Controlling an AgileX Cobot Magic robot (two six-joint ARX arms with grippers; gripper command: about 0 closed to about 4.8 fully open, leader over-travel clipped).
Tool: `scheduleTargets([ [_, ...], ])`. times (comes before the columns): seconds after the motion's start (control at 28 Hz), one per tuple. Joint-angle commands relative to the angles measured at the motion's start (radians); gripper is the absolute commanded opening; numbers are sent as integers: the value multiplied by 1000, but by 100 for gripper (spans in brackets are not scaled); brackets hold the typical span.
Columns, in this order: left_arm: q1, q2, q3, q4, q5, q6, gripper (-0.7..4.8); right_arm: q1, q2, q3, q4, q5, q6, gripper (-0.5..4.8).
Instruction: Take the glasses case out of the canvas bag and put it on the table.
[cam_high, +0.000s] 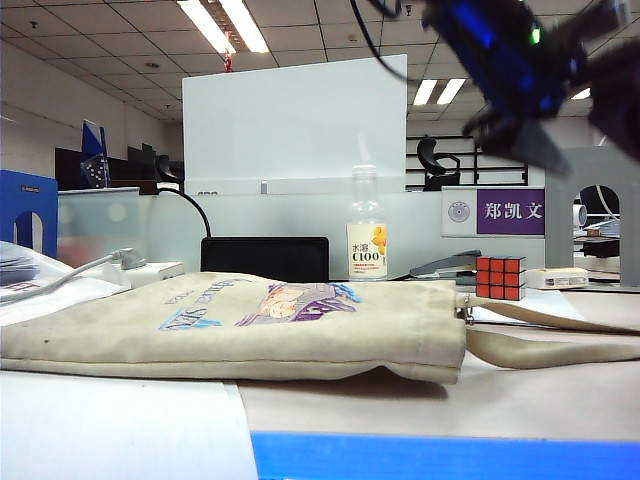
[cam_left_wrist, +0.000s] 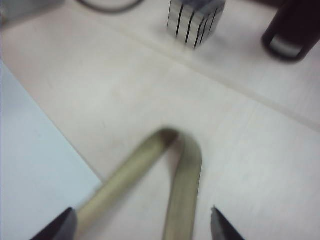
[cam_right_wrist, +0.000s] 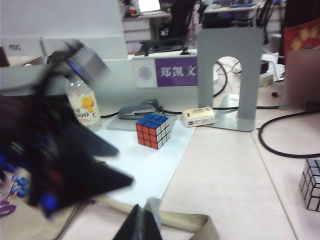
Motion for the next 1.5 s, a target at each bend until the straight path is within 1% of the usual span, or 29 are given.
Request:
scheduleTargets([
  [0.04, -3, 71, -10, -99, 52, -15, 350, 16, -2, 6, 10, 8, -53, -1],
  [0.18, -26, 145, -10, -177, 51, -17, 350, 42, -2, 23, 7, 50, -75, -1],
  [0.25, -32, 176, -10, -184, 51, -18, 350, 62, -2, 39, -3, 72, -90, -1],
  [0.32, -34, 193, -10, -179, 53, -19, 350, 88, -2, 54, -21, 90, -132, -1],
  [0.39, -35, 201, -10, -180, 73, -25, 343, 119, -2, 68, -45, 116, -155, -1],
  [0.46, -38, 203, -10, -181, 105, -35, 290, 152, -2, 74, -50, 142, -166, -1],
  [0.5, -38, 202, -10, -178, 113, -41, 256, 165, -2, 75, -50, 156, -175, -1],
  [0.57, -39, 202, -9, -169, 165, -53, 128, 192, -2, 77, -51, 179, -187, -1],
  [0.61, -38, 202, -8, -162, 202, -69, 41, 202, -2, 79, -50, 190, -187, -1],
  [0.64, -36, 202, -6, -156, 225, -85, -14, 212, -2, 80, -49, 208, -188, -1],
  [0.68, -31, 201, -6, -151, 236, -111, -4, 218, -2, 80, -50, 221, -190, -1],
  [0.79, -14, 193, -6, -145, 247, -178, -5, 233, -2, 83, -50, 246, -190, -1],
  [0.93, 18, 158, 15, -130, 250, -180, -5, 246, -2, 85, -51, 246, -203, -1],
  [1.04, 51, 106, 58, -84, 254, -183, -5, 259, -2, 85, -60, 248, -213, -1],
  [1.14, 92, 42, 122, -42, 272, -227, -5, 259, -2, 84, -73, 247, -233, -1],
  [1.21, 116, 7, 166, -47, 280, -262, -5, 259, -2, 78, -72, 247, -234, -1],
  [1.29, 138, -29, 189, -66, 303, -280, -5, 259, -2, 68, -72, 242, -234, -1],
  [1.36, 153, -76, 192, -111, 336, -280, -5, 259, -2, 47, -67, 225, -234, -1],
  [1.43, 159, -119, 192, -201, 340, -278, -5, 259, -2, 17, -56, 188, -233, -1],
  [1.5, 159, -149, 192, -305, 340, -233, -5, 259, -2, -17, -29, 158, -234, -1],
])
